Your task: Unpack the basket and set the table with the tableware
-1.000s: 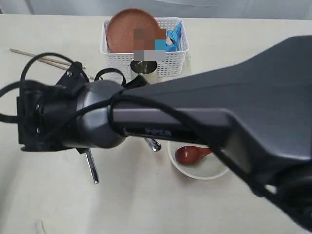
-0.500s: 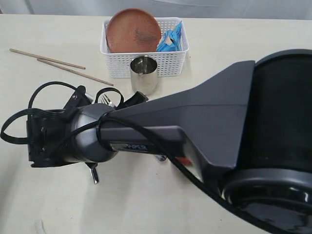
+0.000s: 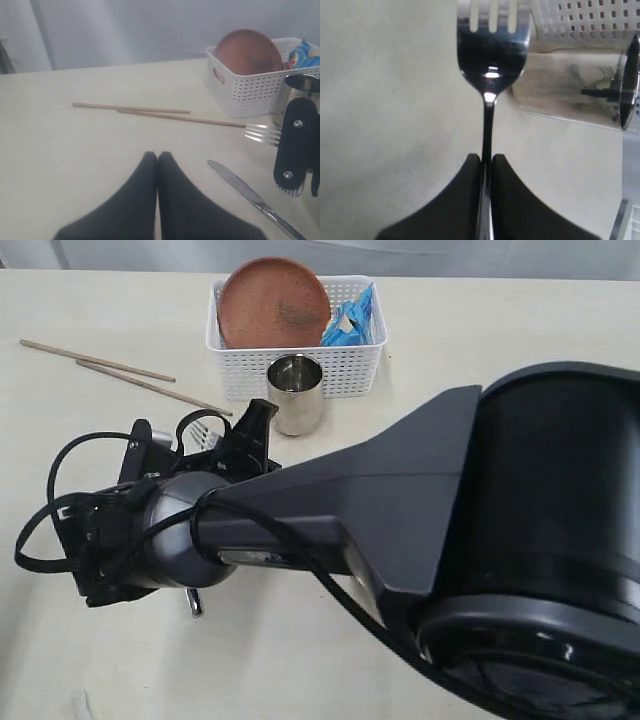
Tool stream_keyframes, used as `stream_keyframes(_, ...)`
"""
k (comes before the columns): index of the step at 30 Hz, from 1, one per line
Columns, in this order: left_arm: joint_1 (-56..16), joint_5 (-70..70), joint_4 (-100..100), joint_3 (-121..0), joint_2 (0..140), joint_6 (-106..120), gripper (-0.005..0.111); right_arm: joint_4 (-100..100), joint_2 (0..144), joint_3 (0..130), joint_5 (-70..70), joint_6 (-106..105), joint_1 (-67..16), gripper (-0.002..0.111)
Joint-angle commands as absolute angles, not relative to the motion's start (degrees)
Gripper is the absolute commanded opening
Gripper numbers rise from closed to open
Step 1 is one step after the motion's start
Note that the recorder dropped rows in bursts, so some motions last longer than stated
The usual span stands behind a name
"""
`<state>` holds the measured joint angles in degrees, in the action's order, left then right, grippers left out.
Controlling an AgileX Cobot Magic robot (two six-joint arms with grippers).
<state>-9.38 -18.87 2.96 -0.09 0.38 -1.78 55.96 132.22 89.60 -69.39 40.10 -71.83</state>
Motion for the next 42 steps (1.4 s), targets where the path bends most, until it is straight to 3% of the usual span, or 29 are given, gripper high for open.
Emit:
stream_keyframes(1,-9.2,-18.4,2.8,0.0,0.0,-1.8,0.000,57.8,133.0,89.9,-70.0,38.6,-72.1,0.000)
stream_keyframes(5,-9.2,-18.4,2.8,0.0,0.0,-1.8,0.000,58.6,133.6,89.9,-70.0,38.1,-72.1,0.000)
stream_keyframes(7,-9.2,-18.4,2.8,0.0,0.0,-1.8,0.000,58.7,133.7,89.9,-70.0,38.1,-72.1,0.006)
stream_keyframes(13,-9.2,-18.4,2.8,0.0,0.0,-1.8,0.000,59.7,133.7,89.9,-70.0,37.8,-72.1,0.048)
stream_keyframes(16,-9.2,-18.4,2.8,0.0,0.0,-1.8,0.000,59.4,133.6,89.9,-70.0,37.3,-72.2,0.060)
stream_keyframes(24,-9.2,-18.4,2.8,0.0,0.0,-1.8,0.000,54.9,129.8,90.0,-70.0,36.2,-72.2,0.059)
stream_keyframes(32,-9.2,-18.4,2.8,0.0,0.0,-1.8,0.000,29.3,123.7,94.1,-70.0,26.1,-65.9,0.026)
stream_keyframes(37,-9.2,-18.4,2.8,0.0,0.0,-1.8,0.000,6.4,123.9,98.7,-64.0,11.3,-57.1,0.034)
stream_keyframes(42,-9.2,-18.4,2.8,0.0,0.0,-1.8,0.000,3.5,124.1,99.5,-58.5,8.0,-52.7,0.043)
